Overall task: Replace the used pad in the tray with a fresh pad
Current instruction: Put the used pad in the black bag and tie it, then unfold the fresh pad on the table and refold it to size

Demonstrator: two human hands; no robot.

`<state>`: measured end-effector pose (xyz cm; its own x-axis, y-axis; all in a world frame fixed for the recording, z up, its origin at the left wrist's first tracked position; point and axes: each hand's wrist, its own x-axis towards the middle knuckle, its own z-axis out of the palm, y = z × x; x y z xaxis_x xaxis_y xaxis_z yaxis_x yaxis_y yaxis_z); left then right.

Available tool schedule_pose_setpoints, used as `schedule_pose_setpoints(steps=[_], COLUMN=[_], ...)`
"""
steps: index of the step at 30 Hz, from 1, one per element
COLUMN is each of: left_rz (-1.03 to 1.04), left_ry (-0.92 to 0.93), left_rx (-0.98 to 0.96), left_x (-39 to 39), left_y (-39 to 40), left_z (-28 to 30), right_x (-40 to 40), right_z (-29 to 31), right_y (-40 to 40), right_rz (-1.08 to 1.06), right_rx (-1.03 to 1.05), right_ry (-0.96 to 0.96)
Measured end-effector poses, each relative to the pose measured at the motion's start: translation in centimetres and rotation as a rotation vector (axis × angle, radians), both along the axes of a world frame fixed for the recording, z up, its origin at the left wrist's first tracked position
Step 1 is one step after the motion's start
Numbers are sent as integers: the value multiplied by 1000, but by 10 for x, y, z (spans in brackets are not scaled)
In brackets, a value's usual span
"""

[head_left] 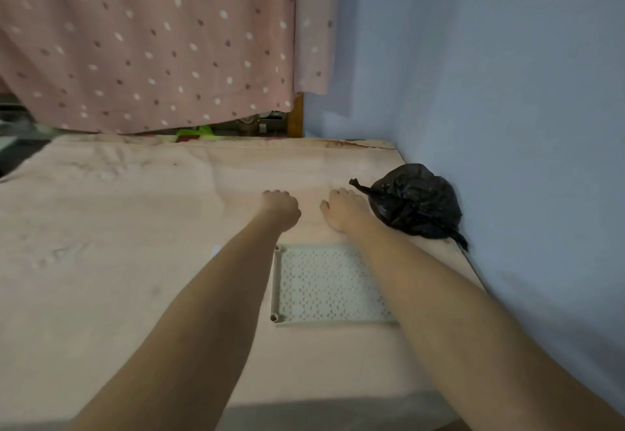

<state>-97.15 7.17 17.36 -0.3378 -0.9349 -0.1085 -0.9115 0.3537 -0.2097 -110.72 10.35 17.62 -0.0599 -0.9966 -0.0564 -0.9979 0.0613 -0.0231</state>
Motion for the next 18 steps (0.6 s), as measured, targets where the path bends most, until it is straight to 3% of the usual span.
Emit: schedule_pose_setpoints(steps=[9,18], left_rz=[207,351], left_ry=[7,17], left_rx=[52,176], left_x=[76,129], left_y=[26,54], left_z=[-23,-77], right_x=[68,125], right_z=[-26,-91], right_y=[-9,9], right_rz=[188,306], right_rx=[86,236], right_ry=[-41,-84])
